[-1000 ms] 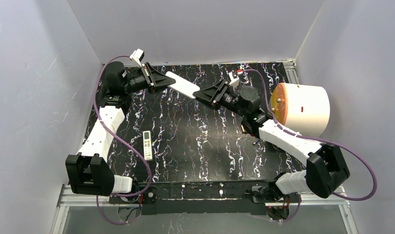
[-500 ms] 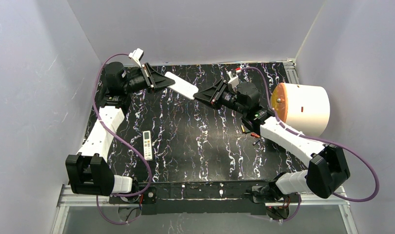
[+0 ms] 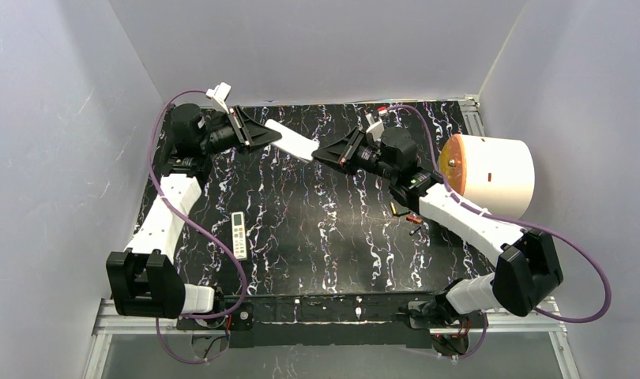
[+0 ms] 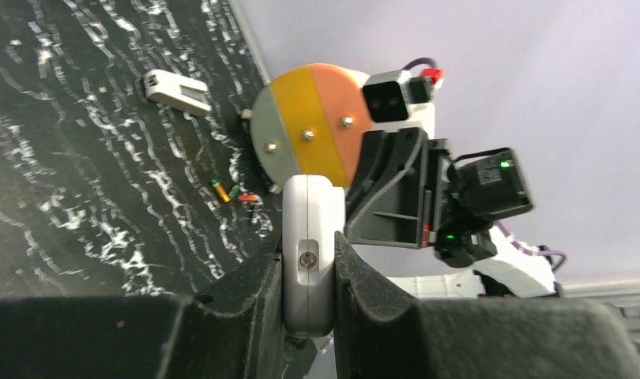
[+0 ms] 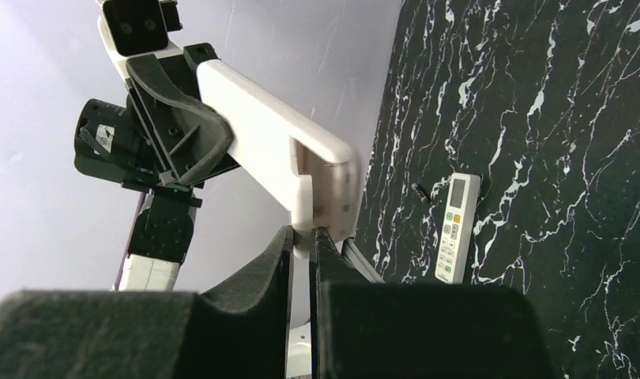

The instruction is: Load the batteries into the remote control

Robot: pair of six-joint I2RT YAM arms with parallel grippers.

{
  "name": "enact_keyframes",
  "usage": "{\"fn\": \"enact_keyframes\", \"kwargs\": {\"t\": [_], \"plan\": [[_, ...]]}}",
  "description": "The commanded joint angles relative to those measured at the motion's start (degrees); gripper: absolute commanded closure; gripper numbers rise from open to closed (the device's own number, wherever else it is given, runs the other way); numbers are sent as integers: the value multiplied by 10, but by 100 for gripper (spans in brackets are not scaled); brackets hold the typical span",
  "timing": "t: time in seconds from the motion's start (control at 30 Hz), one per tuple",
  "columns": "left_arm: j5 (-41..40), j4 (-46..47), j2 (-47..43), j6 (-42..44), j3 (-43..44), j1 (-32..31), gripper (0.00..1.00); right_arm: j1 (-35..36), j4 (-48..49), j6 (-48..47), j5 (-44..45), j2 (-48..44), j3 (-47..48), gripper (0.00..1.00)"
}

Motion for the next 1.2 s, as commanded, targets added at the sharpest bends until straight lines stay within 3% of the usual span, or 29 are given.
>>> {"fn": "enact_keyframes", "kwargs": {"t": [0.0, 0.2, 0.4, 0.8, 1.17], "plan": [[-44, -111, -24, 120, 13, -3, 100, -3, -41, -22, 4, 11, 49, 91], [-29, -120, -13, 124, 4, -2, 100, -3, 28, -4, -4, 21, 21, 92], [-65, -165, 1, 156, 4, -2, 100, -3, 102, 0, 9, 36, -15, 99], [-262, -322, 33, 251, -5, -2, 100, -3, 86, -26, 26, 115, -73, 99], [-276, -348, 19, 270, -12, -3, 100, 17, 141, -1, -120, 277, -36, 99]]}}
